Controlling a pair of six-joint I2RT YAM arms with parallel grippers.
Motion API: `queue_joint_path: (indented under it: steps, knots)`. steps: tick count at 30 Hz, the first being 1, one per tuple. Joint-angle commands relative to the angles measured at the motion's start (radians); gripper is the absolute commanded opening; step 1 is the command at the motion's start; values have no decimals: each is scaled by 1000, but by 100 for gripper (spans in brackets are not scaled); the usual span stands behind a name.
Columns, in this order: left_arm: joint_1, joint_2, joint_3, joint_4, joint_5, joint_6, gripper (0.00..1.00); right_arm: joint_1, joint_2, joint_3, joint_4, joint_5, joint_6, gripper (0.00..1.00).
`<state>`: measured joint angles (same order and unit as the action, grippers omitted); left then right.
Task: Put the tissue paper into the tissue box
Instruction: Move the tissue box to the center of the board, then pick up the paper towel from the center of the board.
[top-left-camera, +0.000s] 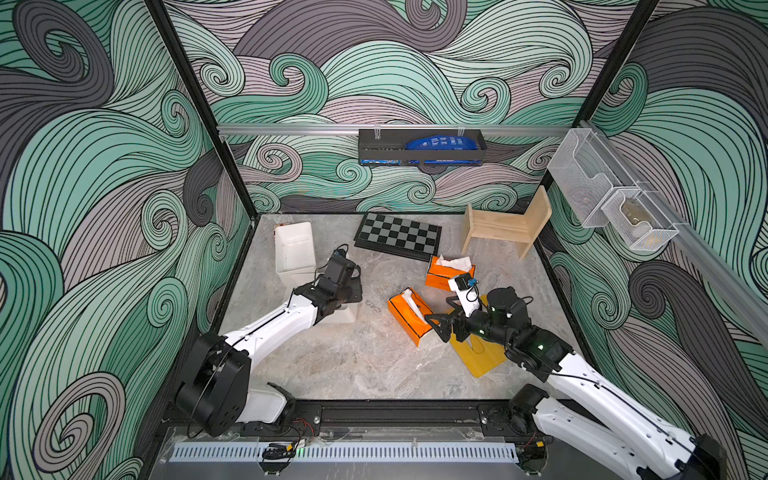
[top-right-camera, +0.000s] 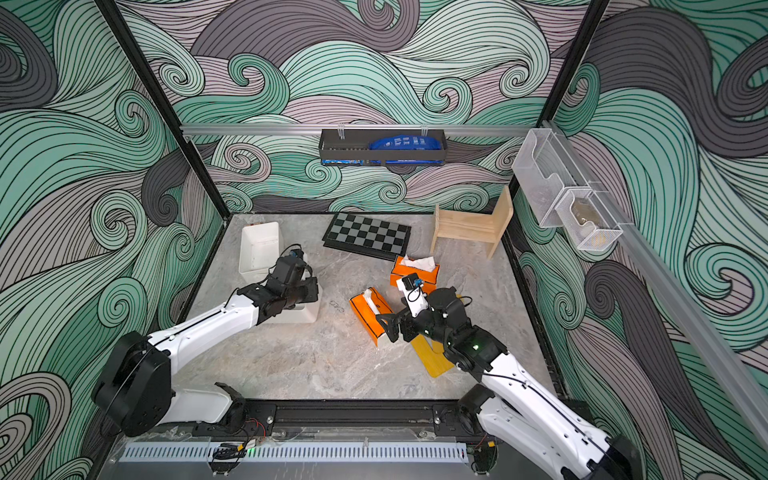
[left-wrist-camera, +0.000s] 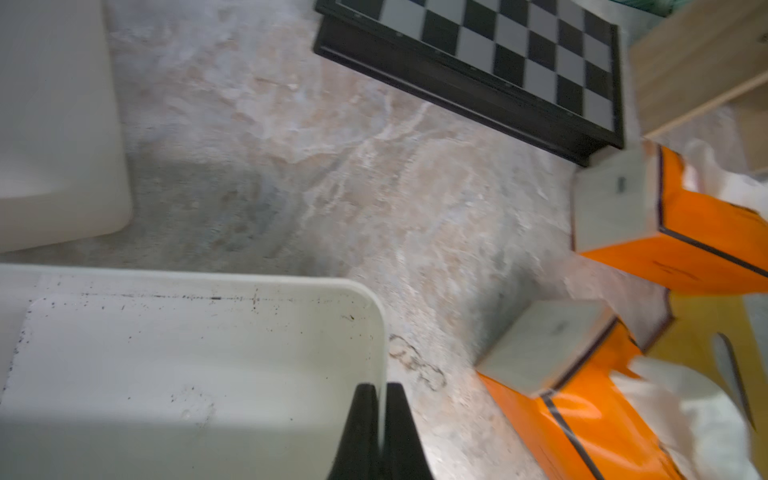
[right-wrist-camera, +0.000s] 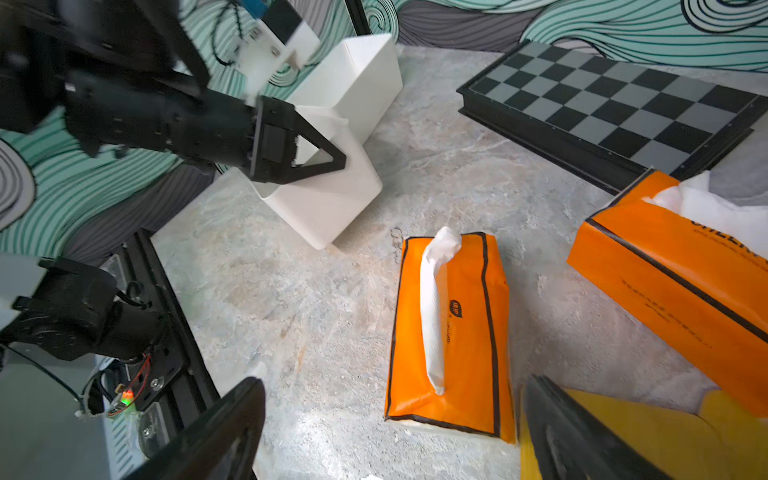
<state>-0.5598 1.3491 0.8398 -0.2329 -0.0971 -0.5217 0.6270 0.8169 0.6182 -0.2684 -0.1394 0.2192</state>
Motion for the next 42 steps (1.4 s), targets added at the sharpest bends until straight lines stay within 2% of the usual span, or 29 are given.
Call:
queue_joint_path:
  steps: [1, 12, 14, 18, 25, 29, 33, 39, 42]
  knots:
    - [-73, -21, -28, -43, 66, -13, 0, 17, 53, 46, -83, 70, -24, 100]
    - [-275, -70, -134, -86, 70, 1, 0, 126, 315, 174, -158, 189, -68, 100]
    - [-298, -77, -152, -79, 76, -2, 2, 135, 353, 184, -165, 191, -73, 100]
    - [-316, -90, -171, -69, 92, 14, 11, 139, 411, 199, -170, 219, -80, 100]
    - [-316, -118, -164, -84, 66, 70, 34, 139, 516, 258, -203, 266, -109, 100]
    - [-316, -162, -121, -119, 17, 81, 43, 138, 556, 299, -221, 268, -125, 100]
    - [-315, -246, -60, -181, -100, 118, 66, 139, 597, 344, -237, 260, -141, 100]
    - [-315, -429, -30, -211, -275, 254, 98, 138, 663, 414, -311, 259, -168, 100]
    - [-315, -531, -35, -198, -320, 306, 99, 139, 700, 447, -342, 250, -171, 100]
